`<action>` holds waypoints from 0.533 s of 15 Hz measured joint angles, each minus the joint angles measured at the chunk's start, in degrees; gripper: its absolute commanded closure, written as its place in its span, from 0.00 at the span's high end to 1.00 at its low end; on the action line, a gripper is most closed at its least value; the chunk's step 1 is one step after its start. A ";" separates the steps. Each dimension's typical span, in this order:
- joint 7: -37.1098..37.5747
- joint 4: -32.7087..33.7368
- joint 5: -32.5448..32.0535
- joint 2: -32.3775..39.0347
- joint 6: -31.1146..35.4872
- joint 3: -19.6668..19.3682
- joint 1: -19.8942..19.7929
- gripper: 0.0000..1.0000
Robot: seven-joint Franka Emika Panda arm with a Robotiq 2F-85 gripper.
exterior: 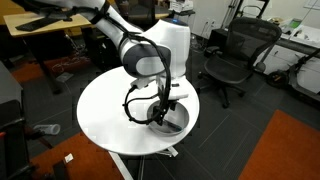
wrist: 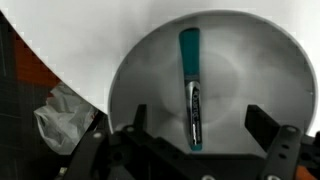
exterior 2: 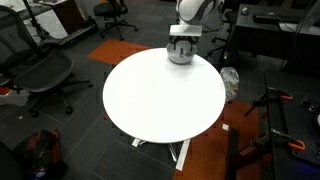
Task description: Remove the green marker from the grey bowl and place it on the table
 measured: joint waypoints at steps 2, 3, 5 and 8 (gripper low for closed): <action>0.00 0.98 0.14 1.18 0.00 0.00 -0.12 1.00; 0.00 1.39 0.22 1.73 0.00 0.00 -0.19 1.00; 0.00 2.18 0.42 2.69 0.00 0.00 -0.34 1.00; 0.00 3.20 0.95 3.95 0.00 0.00 -0.51 0.84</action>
